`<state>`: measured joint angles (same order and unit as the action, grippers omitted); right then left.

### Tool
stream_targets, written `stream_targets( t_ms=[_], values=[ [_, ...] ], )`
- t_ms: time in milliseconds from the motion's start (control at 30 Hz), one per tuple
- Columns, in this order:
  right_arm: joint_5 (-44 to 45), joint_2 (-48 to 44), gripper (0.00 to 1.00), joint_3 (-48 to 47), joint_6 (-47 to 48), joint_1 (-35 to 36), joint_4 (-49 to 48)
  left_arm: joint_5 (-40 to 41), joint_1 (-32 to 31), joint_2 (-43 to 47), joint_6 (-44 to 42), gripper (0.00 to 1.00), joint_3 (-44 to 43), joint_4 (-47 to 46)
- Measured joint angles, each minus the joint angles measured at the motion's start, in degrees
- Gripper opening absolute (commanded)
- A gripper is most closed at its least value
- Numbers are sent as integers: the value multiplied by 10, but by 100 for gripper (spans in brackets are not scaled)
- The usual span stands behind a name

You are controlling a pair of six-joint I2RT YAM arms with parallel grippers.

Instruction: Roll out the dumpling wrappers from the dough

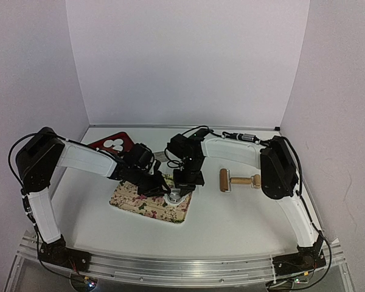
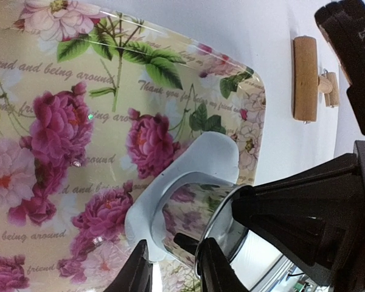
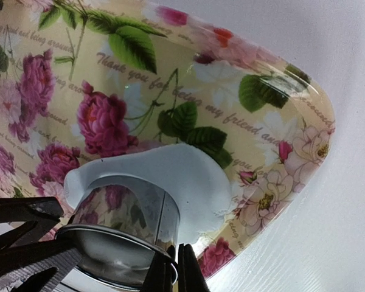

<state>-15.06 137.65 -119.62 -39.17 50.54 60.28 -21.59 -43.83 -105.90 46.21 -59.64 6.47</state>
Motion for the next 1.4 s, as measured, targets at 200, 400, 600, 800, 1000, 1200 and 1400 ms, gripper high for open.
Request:
stream_targets(
  t_ms=[200,400,600,800,1000,1200,1400],
  values=[
    [-1,3,0,-4,3,0,1,-3,-3,-5,-10,13,0,-2],
    [-2,4,0,-4,3,0,0,-5,-5,-9,-19,8,0,-7],
    [-4,9,0,-11,1,0,5,-2,-5,-13,-29,5,0,-7],
    [-4,14,0,-19,-6,0,14,-4,-5,-19,-33,5,-2,-10],
    [-1,19,0,-28,-16,-1,27,-8,-5,-35,-44,4,-15,-10],
    [2,20,0,-28,-20,-4,34,-13,-5,-47,-55,4,-33,-4],
    [2,23,0,-31,-23,-5,37,-14,-5,-57,-69,4,-53,19]
  ],
)
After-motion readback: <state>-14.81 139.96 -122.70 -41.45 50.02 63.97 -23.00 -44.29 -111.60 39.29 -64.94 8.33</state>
